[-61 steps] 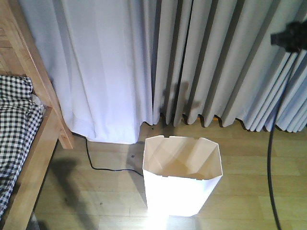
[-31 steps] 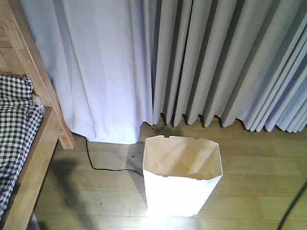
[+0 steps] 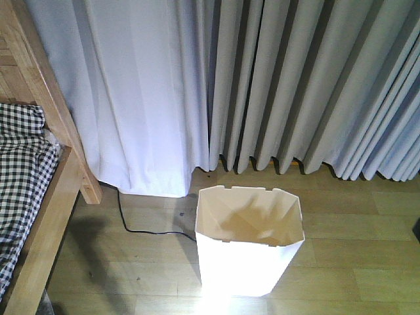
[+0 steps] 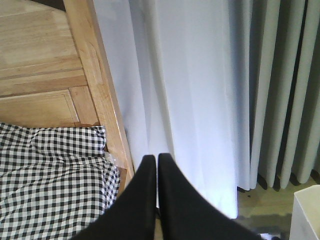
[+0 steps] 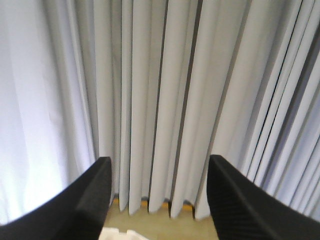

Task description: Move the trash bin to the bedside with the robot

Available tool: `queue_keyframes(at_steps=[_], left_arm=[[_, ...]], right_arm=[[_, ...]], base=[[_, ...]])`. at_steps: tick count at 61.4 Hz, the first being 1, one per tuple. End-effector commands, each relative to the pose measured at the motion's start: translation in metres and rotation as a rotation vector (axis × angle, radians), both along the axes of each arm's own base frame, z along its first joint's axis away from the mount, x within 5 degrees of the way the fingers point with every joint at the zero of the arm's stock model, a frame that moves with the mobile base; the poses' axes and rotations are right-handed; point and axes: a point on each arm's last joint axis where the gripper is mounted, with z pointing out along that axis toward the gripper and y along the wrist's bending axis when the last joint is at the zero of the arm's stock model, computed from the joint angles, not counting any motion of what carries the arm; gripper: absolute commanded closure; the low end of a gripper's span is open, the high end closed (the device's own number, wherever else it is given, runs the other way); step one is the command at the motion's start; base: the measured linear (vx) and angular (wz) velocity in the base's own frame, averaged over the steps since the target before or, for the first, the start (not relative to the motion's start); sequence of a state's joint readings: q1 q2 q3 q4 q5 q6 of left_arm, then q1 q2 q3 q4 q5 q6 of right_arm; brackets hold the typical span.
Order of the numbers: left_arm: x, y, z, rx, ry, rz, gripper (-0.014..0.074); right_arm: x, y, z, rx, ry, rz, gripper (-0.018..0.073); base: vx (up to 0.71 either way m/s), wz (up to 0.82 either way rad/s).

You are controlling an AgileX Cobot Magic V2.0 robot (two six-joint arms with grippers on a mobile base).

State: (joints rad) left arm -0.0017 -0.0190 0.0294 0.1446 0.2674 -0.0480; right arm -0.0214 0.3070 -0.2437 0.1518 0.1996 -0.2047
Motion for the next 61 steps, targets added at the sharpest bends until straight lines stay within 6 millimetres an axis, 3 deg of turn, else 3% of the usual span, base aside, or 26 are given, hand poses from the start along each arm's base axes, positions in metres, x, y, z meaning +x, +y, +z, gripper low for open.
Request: queue_keyframes(at_steps=[1,18,22,32,61], left_arm=[[0.0013,-0.0014,-0.0027,-0.012,-0.053,-0.016,0.0602],[0.0013,-0.0014,-0.0027,-0.012,-0.053,-0.016,0.0602],[0.0013,-0.0014,-0.0027,-0.012,-0.053,-0.016,0.0602],[0.0013,-0.0014,-0.0027,-0.012,-0.053,-0.016,0.0602],[0.0013,-0.0014,-0.0027,-0.012,-0.053,-0.016,0.0602]], right_arm=[[-0.0061,-0.0008,0.0181,0.004,-0.141,-0.011,0.0147],[-0.0104,0.0,0.0186,0.035,-0.151,-0.007,0.0171],[-0.0105,0.0,0.0177,0.027,-0.142,-0.006,0.0248],[-0.0105,-0.0002,0.0178,0.011,-0.143,-0.006,0.0578],[-0.0105,-0.0002,0.0181,0.013,-0.146,-0.007,0.0569]], base=[[0.0,0.0],[0.0,0.0],[0.0,0.0],[0.0,0.0],[0.0,0.0]])
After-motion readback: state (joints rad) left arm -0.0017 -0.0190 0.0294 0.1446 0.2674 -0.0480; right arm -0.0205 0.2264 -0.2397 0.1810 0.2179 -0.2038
